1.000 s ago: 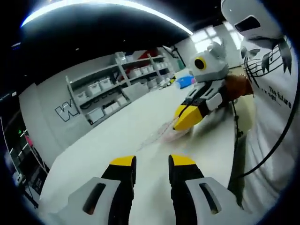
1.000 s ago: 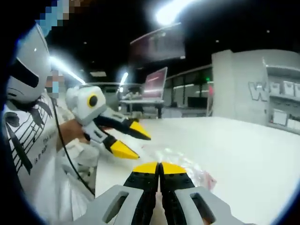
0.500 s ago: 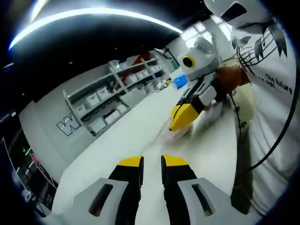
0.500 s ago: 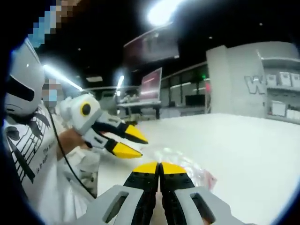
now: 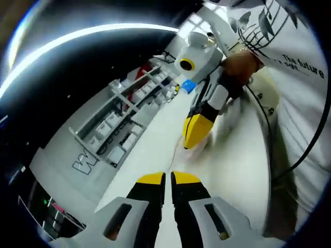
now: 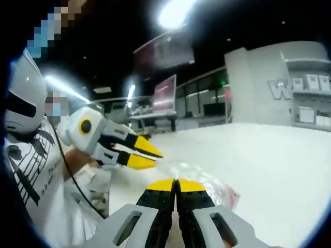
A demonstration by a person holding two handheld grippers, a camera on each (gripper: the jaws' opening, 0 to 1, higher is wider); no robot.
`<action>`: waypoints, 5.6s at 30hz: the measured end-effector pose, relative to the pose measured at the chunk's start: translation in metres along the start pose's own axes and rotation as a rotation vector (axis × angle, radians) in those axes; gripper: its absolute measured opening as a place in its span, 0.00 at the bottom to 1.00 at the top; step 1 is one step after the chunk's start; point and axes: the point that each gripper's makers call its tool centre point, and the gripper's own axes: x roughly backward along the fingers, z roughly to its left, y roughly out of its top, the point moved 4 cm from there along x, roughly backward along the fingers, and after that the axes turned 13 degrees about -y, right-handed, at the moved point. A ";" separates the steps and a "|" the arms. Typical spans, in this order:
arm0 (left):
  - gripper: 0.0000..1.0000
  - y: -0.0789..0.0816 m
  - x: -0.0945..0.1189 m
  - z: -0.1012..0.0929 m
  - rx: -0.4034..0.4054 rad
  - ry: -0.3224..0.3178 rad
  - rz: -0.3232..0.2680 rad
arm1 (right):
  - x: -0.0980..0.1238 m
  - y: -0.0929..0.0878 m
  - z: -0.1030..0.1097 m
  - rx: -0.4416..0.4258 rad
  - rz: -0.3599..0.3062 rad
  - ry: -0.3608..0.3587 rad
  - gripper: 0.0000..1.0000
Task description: Open the resealable bag by pulling the two sides of the seal apart until the entire bag opening is separated and visibly accessible.
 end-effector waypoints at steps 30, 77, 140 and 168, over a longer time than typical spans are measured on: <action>0.05 -0.003 -0.006 0.000 -0.131 -0.042 0.091 | 0.001 0.000 0.000 -0.006 -0.002 0.000 0.00; 0.05 0.002 -0.010 0.001 -0.234 -0.082 0.116 | 0.002 0.001 0.003 0.001 0.000 0.004 0.00; 0.01 0.030 -0.027 0.011 -0.525 -0.076 0.065 | -0.013 0.030 -0.007 -0.333 0.240 0.124 0.09; 0.11 0.027 -0.025 0.013 -0.540 -0.061 0.091 | -0.004 0.024 -0.006 -0.360 0.216 0.110 0.00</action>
